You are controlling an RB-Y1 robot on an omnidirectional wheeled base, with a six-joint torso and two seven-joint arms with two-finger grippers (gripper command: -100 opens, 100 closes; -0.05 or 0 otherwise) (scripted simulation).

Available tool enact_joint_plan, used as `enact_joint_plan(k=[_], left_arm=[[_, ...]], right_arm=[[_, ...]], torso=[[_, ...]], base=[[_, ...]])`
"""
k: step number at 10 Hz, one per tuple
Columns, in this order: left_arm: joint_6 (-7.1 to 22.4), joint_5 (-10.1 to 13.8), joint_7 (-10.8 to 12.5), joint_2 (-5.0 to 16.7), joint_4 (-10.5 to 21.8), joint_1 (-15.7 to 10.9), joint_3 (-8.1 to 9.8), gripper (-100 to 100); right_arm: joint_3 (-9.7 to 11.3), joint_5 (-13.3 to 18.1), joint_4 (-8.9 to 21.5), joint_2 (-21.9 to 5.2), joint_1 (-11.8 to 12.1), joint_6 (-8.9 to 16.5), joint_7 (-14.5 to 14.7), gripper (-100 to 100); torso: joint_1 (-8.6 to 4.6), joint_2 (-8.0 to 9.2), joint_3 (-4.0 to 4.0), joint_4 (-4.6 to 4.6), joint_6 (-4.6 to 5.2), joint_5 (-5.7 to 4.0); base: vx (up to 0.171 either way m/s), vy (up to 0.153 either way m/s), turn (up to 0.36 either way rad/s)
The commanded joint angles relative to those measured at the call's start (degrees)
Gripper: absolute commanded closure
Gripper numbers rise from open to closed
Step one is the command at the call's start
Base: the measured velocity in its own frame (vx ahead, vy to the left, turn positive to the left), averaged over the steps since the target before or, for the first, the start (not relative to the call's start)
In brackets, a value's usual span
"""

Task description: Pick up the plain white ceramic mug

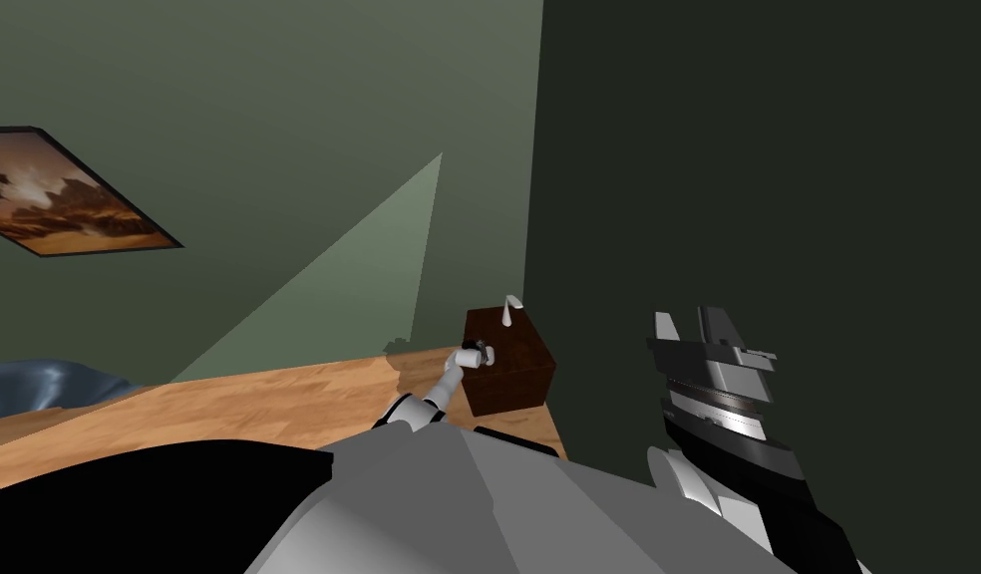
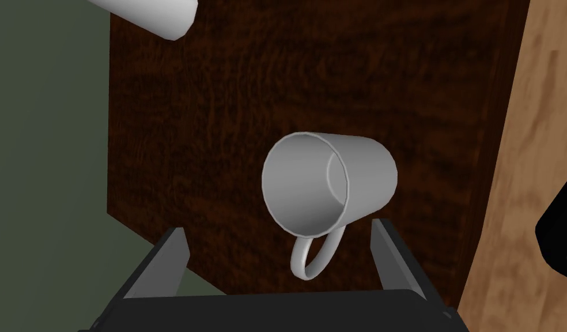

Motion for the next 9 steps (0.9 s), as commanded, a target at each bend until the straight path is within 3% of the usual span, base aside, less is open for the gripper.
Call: enact_joint_plan(k=[1,4,6,7,8,9], left_arm=[[-0.23,0.47,-0.11,0.12,1.58,-0.84,-0.06,-100],[2.74,0.9,1.07,-0.55,5.95,-3.23,-0.22,-100],[2.77,1.12,0.99,-0.53,6.33,-3.36,-0.25,-100],[2.87,1.15,1.02,-0.56,6.5,-3.43,-0.26,0],[0.95,0.92,0.48,-1.16,7.61,-2.57,0.03,-100],[0.19,0.82,0.26,-1.39,8.06,-2.23,0.15,-100]], right_arm=[[0.0,0.0,0.0,0.0,0.0,0.0,0.0,0],[0.0,0.0,0.0,0.0,0.0,0.0,0.0,0],[0.0,0.0,0.0,0.0,0.0,0.0,0.0,0],[0.0,0.0,0.0,0.0,0.0,0.0,0.0,0],[0.0,0.0,0.0,0.0,0.0,0.0,0.0,0],[0.0,0.0,0.0,0.0,0.0,0.0,0.0,0]], torso=[[0.0,0.0,0.0,0.0,0.0,0.0],[0.02,0.0,0.0,0.0,0.0,0.01],[0.0,0.0,0.0,0.0,0.0,0.0],[0.04,0.02,0.01,0.01,-0.01,0.01],[0.07,0.03,0.02,0.01,-0.01,0.01],[0.09,-0.12,-0.06,-0.02,-0.01,0.02]], base=[[0.001,-0.009,0.0],[0.008,-0.015,0.008],[0.006,-0.015,0.004],[0.0,0.0,0.0],[0.058,0.004,-0.022],[0.097,0.009,-0.025]])
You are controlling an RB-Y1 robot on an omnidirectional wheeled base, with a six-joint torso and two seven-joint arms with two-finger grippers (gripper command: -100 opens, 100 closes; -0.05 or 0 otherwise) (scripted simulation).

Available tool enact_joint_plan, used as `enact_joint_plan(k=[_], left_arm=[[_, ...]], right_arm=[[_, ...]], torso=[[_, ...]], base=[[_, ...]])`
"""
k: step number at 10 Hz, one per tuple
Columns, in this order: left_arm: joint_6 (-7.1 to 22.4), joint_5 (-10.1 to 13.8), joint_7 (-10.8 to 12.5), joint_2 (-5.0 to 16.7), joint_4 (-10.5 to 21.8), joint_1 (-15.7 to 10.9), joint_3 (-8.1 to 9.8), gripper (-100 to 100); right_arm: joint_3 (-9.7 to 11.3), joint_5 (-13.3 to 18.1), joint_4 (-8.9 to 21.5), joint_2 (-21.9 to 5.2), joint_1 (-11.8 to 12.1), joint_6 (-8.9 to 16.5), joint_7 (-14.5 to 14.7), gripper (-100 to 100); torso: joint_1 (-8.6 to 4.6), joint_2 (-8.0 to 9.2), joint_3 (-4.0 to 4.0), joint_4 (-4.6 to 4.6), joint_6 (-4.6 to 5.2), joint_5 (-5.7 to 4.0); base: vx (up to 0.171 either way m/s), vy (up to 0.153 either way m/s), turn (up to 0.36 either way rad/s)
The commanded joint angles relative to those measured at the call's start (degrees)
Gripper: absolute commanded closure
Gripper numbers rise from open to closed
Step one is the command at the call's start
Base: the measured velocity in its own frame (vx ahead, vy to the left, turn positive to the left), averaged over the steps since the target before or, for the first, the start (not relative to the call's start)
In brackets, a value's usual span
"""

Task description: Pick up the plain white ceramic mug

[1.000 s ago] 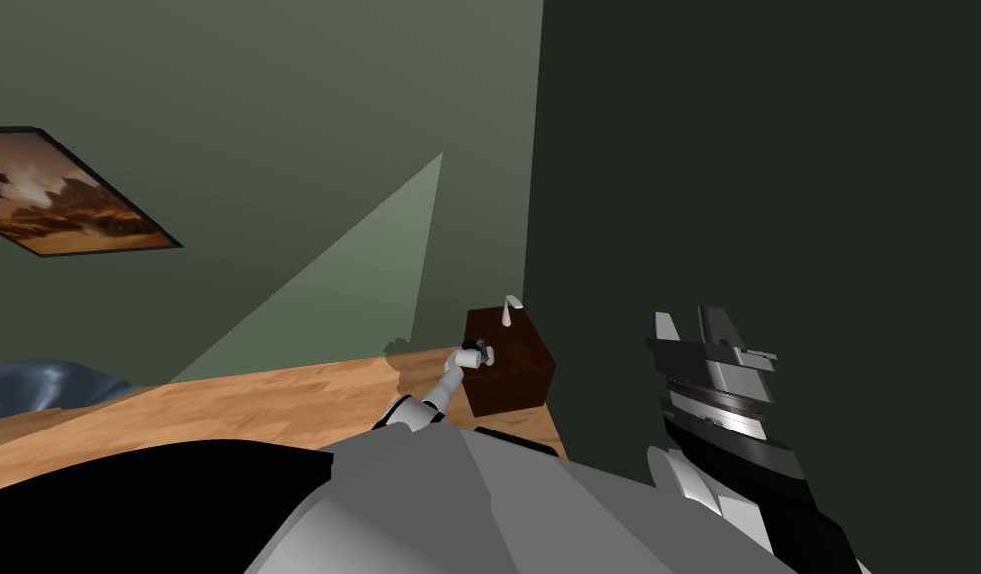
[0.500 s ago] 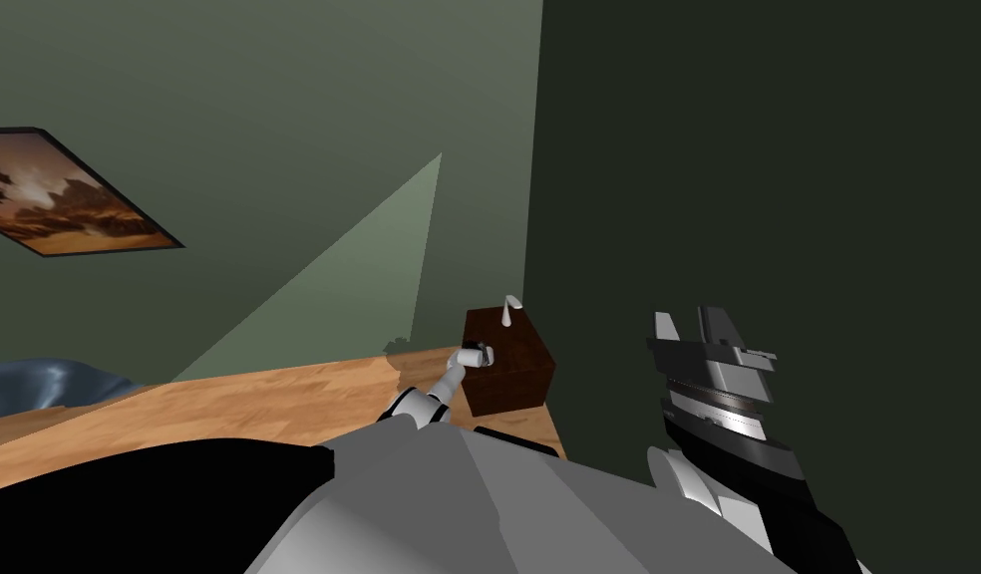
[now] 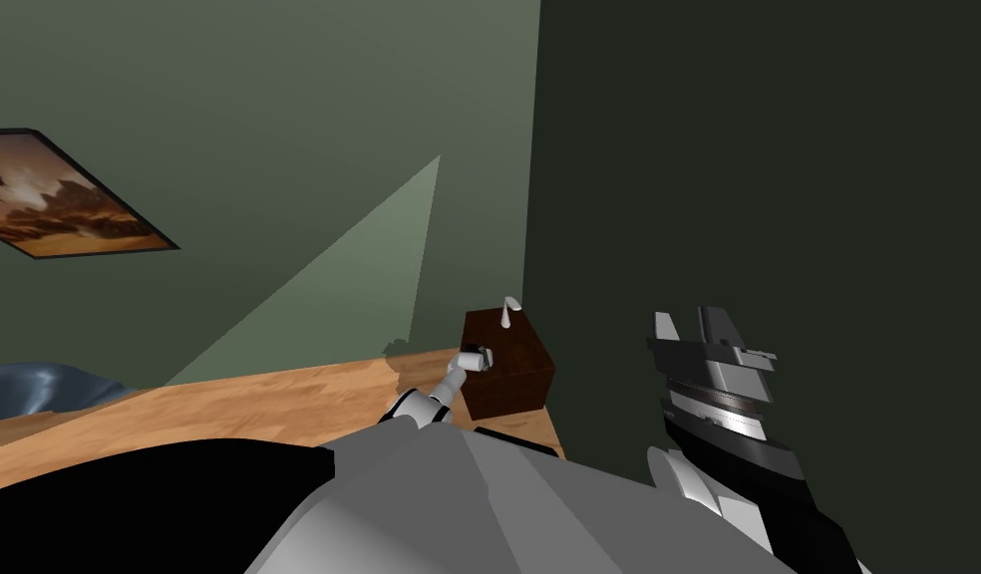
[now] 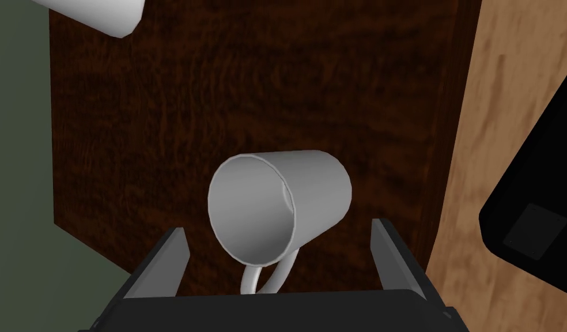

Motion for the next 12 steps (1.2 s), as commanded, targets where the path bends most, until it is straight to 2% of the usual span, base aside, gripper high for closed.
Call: enact_joint_plan(k=[1,2,3,7,8,9,12], left_arm=[[-1.77,-0.03,-0.62,-0.43,1.05,0.66,0.27,-100],[-1.15,0.11,-0.38,-0.24,1.16,0.05,0.18,-100],[-1.44,0.14,-0.49,-0.26,1.31,0.04,0.2,100],[-1.41,0.14,-0.48,-0.26,1.29,0.04,0.2,100],[-1.41,0.14,-0.48,-0.26,1.29,0.04,0.2,0],[-0.04,1.99,-1.38,0.76,1.81,-0.42,-1.09,-100],[2.74,5.41,-2.85,1.47,2.75,-1.29,-3.74,-100]], right_arm=[[0.0,0.0,0.0,0.0,0.0,0.0,0.0,0],[0.0,0.0,0.0,0.0,0.0,0.0,0.0,0],[0.0,0.0,0.0,0.0,0.0,0.0,0.0,0],[0.0,0.0,0.0,0.0,-0.01,0.0,0.0,0],[0.0,0.0,0.0,0.0,-0.01,0.0,0.0,0],[0.0,0.0,0.0,0.0,-0.01,0.0,0.0,0],[0.01,0.0,0.0,0.01,-0.03,0.0,0.0,0]], torso=[[0.0,0.0,0.0,0.0,0.0,0.0],[-0.03,-0.12,-0.07,-0.03,0.0,0.0],[-0.03,0.03,0.0,-0.01,0.0,-0.01],[-0.03,0.3,0.16,0.06,0.0,-0.01],[-0.03,0.3,0.17,0.06,0.0,-0.01],[-0.03,0.3,0.17,0.06,0.0,-0.01],[-0.38,0.51,0.19,-0.09,0.17,0.08]], base=[[0.121,-0.001,-0.018],[0.057,-0.002,-0.001],[0.009,0.0,0.001],[0.0,0.0,0.0],[0.0,0.0,0.0],[-0.035,-0.045,-0.16],[-0.078,-0.066,-0.179]])
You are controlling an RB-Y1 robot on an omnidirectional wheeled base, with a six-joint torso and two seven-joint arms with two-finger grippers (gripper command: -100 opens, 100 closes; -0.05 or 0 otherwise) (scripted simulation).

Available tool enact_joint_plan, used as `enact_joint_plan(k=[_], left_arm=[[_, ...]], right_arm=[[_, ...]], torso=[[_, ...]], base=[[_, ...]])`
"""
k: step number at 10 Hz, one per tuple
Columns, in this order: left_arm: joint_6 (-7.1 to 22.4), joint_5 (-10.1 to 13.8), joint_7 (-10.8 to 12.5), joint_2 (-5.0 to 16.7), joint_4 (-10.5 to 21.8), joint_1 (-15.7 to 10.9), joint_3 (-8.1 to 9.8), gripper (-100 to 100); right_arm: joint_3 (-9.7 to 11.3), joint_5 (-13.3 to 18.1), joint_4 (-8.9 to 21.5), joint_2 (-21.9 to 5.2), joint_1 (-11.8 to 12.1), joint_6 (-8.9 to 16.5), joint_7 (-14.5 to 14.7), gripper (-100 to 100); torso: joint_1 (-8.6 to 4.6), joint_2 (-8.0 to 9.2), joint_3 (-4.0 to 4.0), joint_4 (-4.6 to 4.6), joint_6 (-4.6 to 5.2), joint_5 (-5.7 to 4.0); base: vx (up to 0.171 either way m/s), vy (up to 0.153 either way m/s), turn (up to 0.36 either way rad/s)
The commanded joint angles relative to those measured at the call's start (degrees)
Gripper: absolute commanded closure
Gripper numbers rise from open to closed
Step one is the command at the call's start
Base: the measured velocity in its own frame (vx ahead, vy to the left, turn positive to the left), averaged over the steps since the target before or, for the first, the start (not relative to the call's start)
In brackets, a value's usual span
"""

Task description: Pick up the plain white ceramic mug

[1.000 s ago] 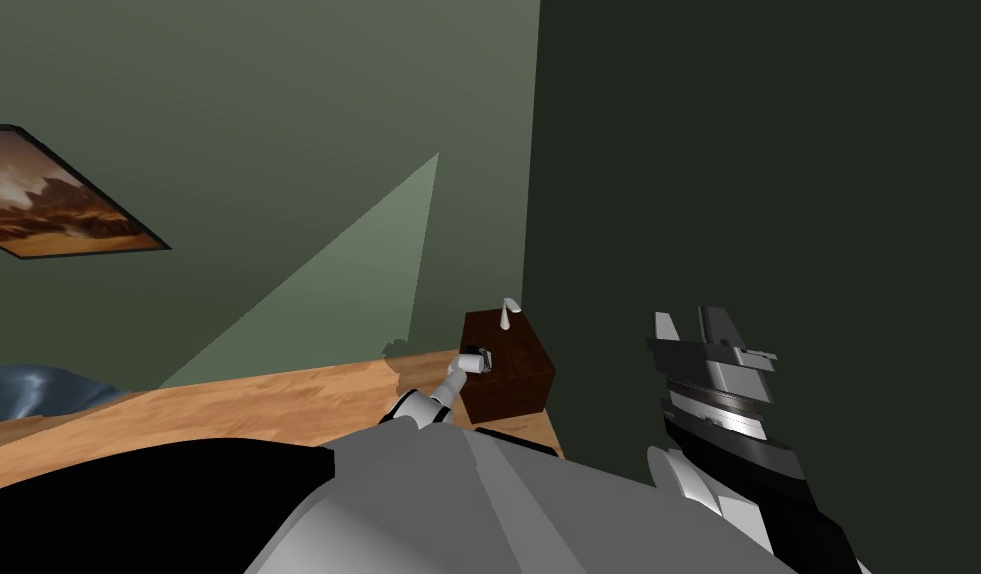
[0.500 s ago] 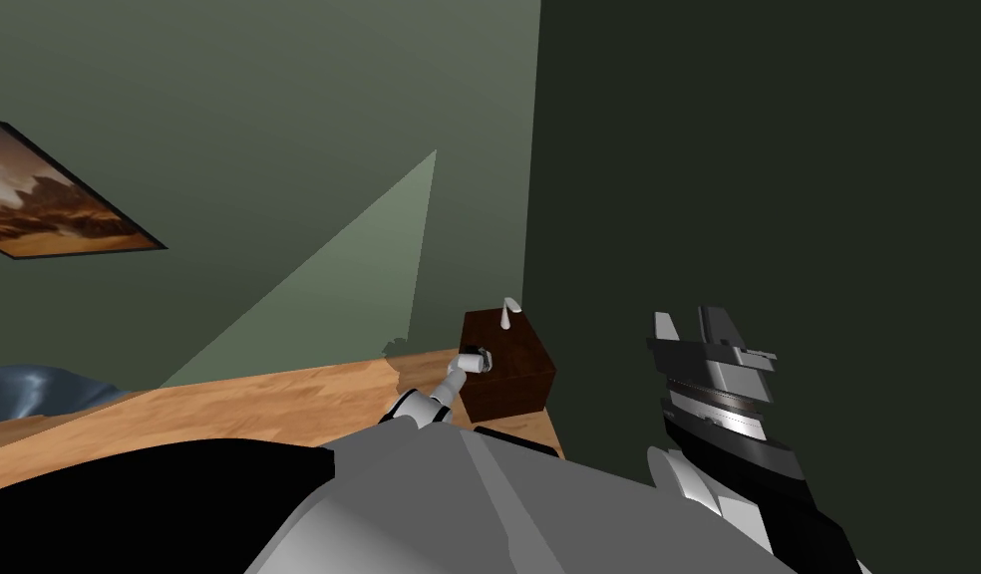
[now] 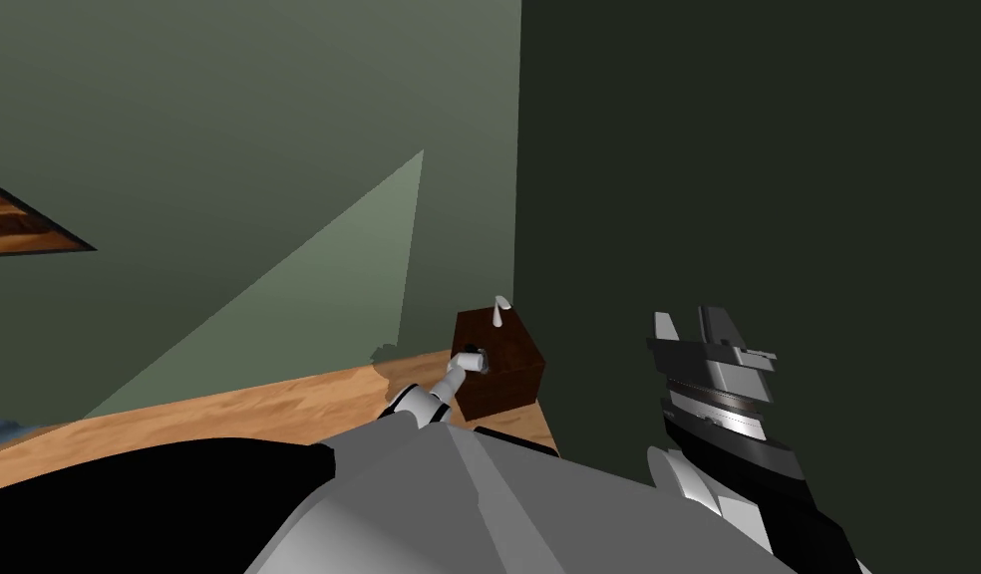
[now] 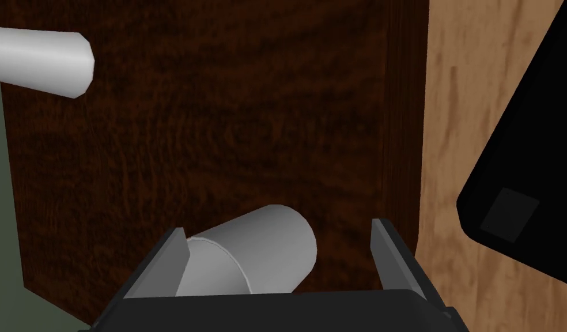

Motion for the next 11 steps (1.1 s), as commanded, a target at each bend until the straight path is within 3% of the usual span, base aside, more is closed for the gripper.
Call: enact_joint_plan(k=[1,2,3,7,8,9,10,11], left_arm=[[1.58,1.3,-0.43,0.21,-0.09,-0.11,-1.24,-100],[2.36,2.1,-0.6,0.27,0.2,-0.38,-2.18,-100],[3.28,0.9,-0.14,0.14,0.12,-0.53,-2.29,-100],[5.02,-4.29,1.05,0.06,-0.96,-0.1,0.47,-100],[5.21,-5.11,1.24,0.16,-1.07,0.01,1.0,-100],[4.79,-4.36,0.95,0.1,-0.56,-0.2,0.64,-100],[4.8,-4.47,0.98,0.15,-0.56,-0.18,0.72,0],[2.84,-4.85,0.54,-0.21,0.46,0.6,1.12,-100]], right_arm=[[0.0,0.0,0.0,0.0,0.0,0.0,0.0,0],[0.0,0.0,0.0,0.0,0.0,0.0,0.0,0],[0.0,0.0,0.0,0.0,0.01,0.0,0.0,0],[-0.03,0.0,0.0,-0.03,0.02,0.0,0.0,0],[-0.03,0.0,0.0,-0.03,0.02,0.0,0.0,0],[-0.03,0.0,0.0,-0.03,0.03,0.0,0.0,0],[-0.02,0.0,0.0,-0.02,0.02,0.0,0.0,0],[-0.02,0.0,0.0,-0.01,0.02,0.0,0.0,0]], torso=[[0.0,0.0,0.0,0.0,0.0,0.0],[0.04,-0.07,-0.03,-0.01,-0.01,0.0],[0.09,-0.18,-0.1,-0.03,-0.01,0.01],[1.12,-0.48,-0.28,-0.11,-0.09,0.23],[1.14,-0.44,-0.25,-0.1,-0.09,0.24],[1.13,-0.55,-0.31,-0.11,-0.08,0.24],[0.75,-0.46,-0.28,-0.11,-0.05,0.18],[0.46,-0.35,-0.2,-0.08,-0.04,0.11]], base=[[-0.054,-0.061,-0.125],[-0.019,-0.049,-0.121],[0.006,0.034,0.031],[0.034,0.191,0.137],[0.078,0.206,0.094],[0.046,0.091,0.006],[0.007,0.019,-0.003],[0.044,0.01,-0.029]])
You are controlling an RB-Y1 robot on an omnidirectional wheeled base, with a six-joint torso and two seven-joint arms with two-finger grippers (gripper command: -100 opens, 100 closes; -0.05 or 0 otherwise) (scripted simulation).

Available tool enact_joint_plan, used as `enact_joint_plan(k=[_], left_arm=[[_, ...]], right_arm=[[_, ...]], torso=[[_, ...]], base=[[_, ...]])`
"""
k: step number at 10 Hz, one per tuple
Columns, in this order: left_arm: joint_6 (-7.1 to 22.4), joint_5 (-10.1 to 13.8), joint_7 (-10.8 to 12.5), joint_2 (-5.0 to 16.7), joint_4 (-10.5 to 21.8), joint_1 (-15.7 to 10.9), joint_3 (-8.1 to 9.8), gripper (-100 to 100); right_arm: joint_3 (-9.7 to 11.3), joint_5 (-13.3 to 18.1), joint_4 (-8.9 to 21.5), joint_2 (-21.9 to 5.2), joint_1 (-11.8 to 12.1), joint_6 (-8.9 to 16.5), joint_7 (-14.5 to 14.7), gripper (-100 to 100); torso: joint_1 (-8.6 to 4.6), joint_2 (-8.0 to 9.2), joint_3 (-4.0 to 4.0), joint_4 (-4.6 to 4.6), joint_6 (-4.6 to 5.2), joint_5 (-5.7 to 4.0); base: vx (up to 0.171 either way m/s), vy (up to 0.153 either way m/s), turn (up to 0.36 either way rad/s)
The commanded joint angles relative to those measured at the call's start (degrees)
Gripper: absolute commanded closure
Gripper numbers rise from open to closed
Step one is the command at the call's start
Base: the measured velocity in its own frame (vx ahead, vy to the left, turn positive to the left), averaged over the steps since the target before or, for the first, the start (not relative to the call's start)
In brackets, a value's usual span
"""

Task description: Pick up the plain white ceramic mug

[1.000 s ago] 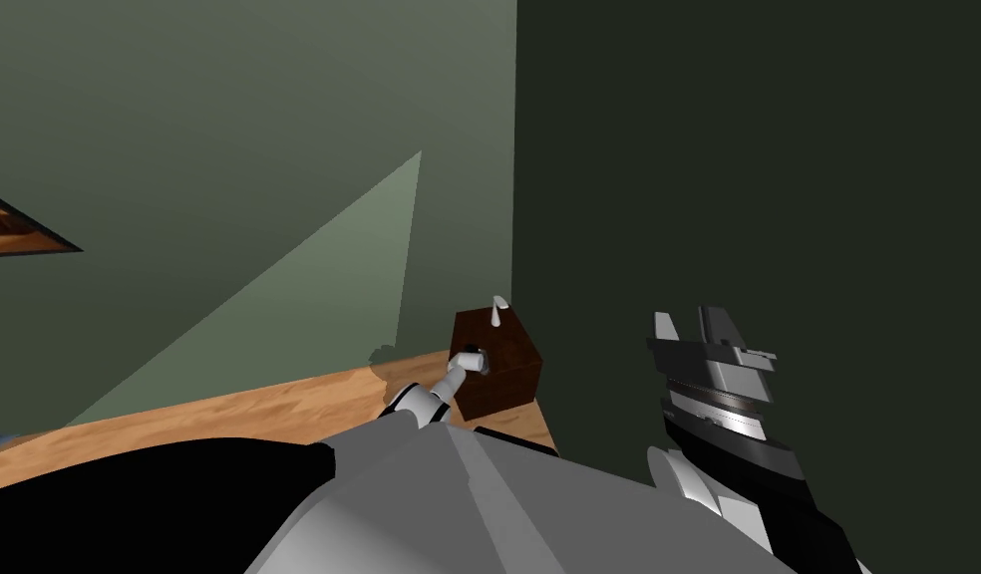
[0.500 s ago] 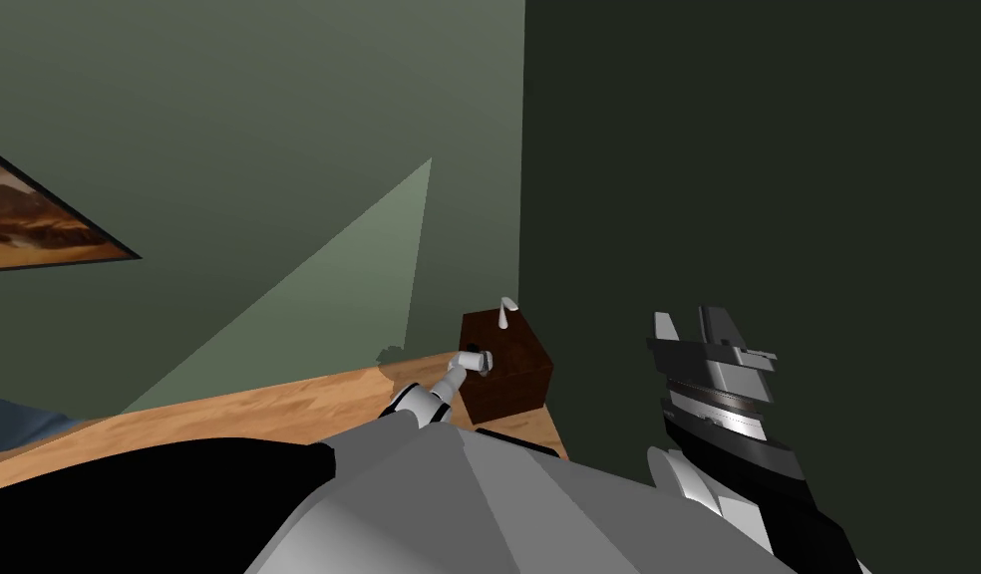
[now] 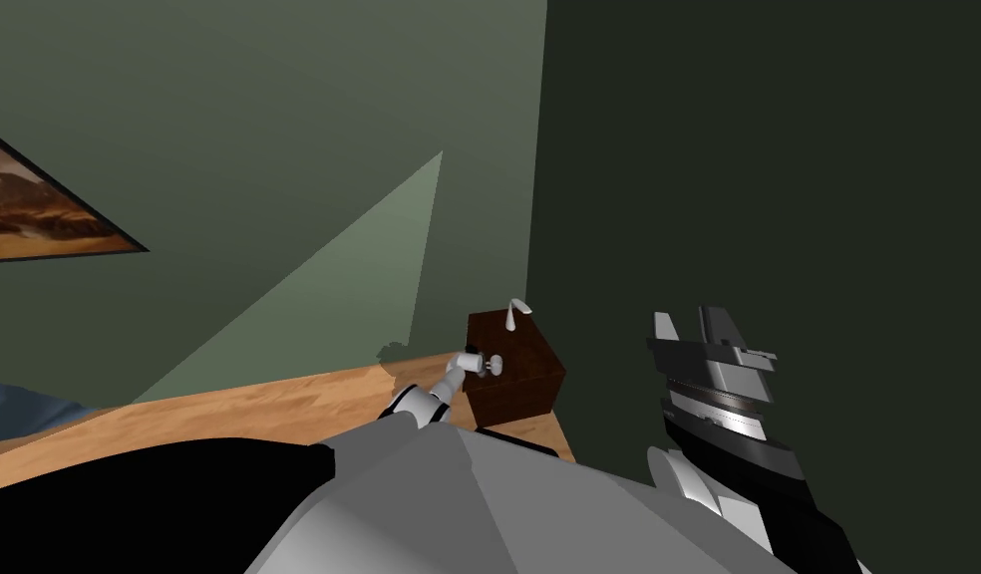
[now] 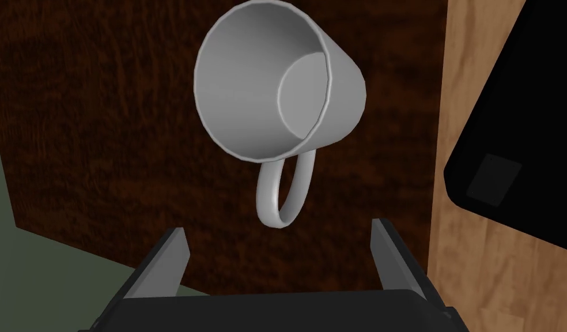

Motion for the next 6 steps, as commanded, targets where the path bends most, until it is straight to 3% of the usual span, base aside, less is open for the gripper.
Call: enact_joint_plan(k=[1,2,3,4,6], left_arm=[[-1.8,-0.41,-0.36,-0.33,0.68,0.77,0.34,-100],[-2.97,-0.65,-0.63,-0.56,1.29,1.23,0.58,-100],[-1.9,-0.55,-0.41,-0.37,0.39,1.22,0.42,-100],[-2.08,-0.58,-0.45,-0.39,0.39,1.29,0.44,100],[-1.97,-0.59,-0.42,-0.37,0.45,1.34,0.44,100]], right_arm=[[0.0,0.0,0.0,0.0,0.0,0.0,0.0,0],[0.0,0.0,0.0,0.0,0.0,0.0,0.0,0],[0.0,0.0,0.0,0.0,0.0,0.0,0.0,0],[0.0,0.0,0.0,0.0,0.0,0.0,0.0,0],[0.0,0.0,0.0,0.0,0.0,0.0,0.0,0]], torso=[[0.0,0.0,0.0,0.0,0.0,0.0],[-0.06,-0.09,-0.05,-0.02,0.0,-0.01],[-0.1,-0.13,-0.08,-0.03,0.0,-0.02],[-0.1,-0.03,-0.02,-0.01,0.0,-0.03],[-0.05,0.09,0.07,0.06,0.04,0.01]], base=[[0.072,-0.001,-0.023],[0.081,-0.013,-0.018],[0.036,-0.007,-0.001],[0.006,-0.001,0.001],[0.0,0.0,0.0]])
